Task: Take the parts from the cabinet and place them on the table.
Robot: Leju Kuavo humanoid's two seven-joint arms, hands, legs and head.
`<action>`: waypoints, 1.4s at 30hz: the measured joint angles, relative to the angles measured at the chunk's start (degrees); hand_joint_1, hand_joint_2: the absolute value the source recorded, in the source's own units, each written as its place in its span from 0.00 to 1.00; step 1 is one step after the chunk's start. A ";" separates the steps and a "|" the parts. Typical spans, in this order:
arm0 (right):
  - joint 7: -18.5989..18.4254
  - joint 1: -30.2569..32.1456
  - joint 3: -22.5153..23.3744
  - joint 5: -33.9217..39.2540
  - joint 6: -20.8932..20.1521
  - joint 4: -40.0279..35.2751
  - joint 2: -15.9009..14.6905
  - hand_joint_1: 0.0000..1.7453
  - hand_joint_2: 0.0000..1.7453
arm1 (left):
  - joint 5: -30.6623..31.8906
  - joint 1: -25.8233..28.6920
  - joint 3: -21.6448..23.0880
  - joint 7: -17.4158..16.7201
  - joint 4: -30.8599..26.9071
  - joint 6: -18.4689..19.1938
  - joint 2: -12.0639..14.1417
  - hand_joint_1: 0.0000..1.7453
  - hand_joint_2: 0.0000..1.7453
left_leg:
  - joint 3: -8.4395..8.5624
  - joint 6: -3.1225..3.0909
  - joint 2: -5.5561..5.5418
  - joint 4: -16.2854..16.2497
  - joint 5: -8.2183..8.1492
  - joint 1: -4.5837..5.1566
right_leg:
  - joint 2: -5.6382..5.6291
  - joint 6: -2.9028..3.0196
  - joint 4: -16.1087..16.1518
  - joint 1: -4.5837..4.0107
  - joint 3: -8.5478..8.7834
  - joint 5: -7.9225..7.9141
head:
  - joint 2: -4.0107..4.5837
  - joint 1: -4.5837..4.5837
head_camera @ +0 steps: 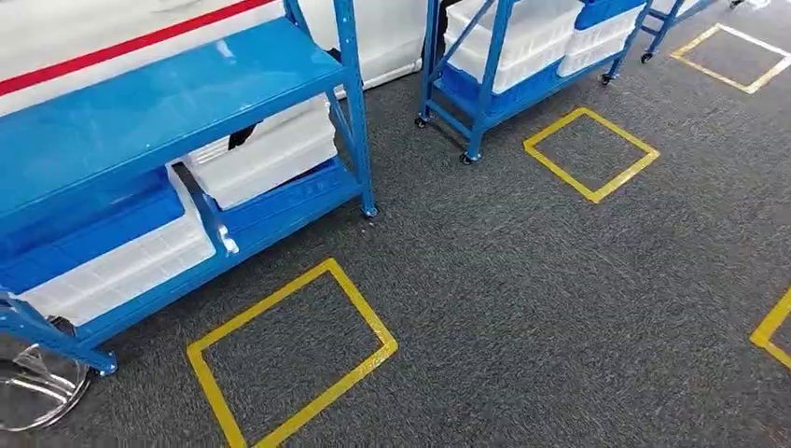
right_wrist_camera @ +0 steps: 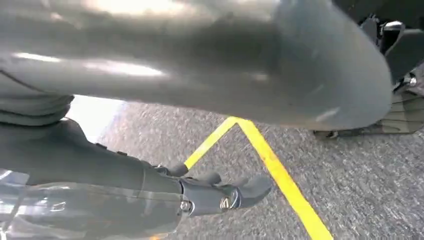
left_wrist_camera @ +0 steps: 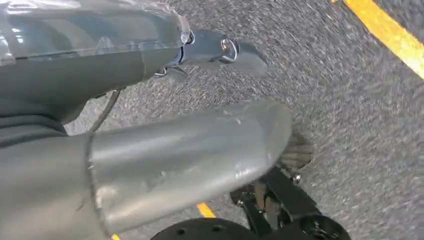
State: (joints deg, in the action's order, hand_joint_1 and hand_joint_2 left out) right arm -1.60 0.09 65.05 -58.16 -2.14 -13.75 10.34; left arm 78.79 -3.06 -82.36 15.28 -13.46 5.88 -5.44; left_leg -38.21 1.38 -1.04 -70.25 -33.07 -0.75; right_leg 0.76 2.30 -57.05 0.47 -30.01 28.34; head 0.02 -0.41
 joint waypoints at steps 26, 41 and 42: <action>-0.22 -0.49 0.77 -1.58 -0.18 0.00 0.11 0.00 0.00 | -0.04 0.34 0.00 -0.24 -0.02 -0.28 0.13 0.00 0.00 | 5.57 -0.88 -6.97 12.58 7.36 -0.09 | -4.47 -1.67 -1.26 0.05 -0.71 0.18 | 0.00 0.57; -0.92 -0.66 1.49 -3.26 -0.20 -0.02 0.24 0.00 0.00 | 0.24 0.62 0.00 0.20 0.00 -0.15 0.22 0.00 0.00 | 6.49 -1.41 3.32 11.80 5.90 0.58 | 6.52 -1.88 -0.67 -0.42 1.19 1.32 | 0.00 -0.11; -0.94 -0.96 1.49 -3.28 -0.17 -0.02 0.24 0.00 0.00 | 0.24 0.69 0.00 0.20 0.00 -0.13 0.22 0.00 0.00 | 6.83 -2.03 2.70 12.41 6.29 0.31 | 6.56 -2.31 -0.74 -0.30 1.34 1.60 | -0.02 -0.22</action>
State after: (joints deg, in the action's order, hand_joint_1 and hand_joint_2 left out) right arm -2.54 -0.87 66.53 -61.44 -2.32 -13.77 10.58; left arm 79.03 -2.37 -82.36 15.47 -13.46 5.75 -5.22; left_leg -31.37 -0.65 1.66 -57.84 -26.78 -0.45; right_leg 7.32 -0.01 -57.79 0.17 -28.67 29.93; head 0.00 -0.63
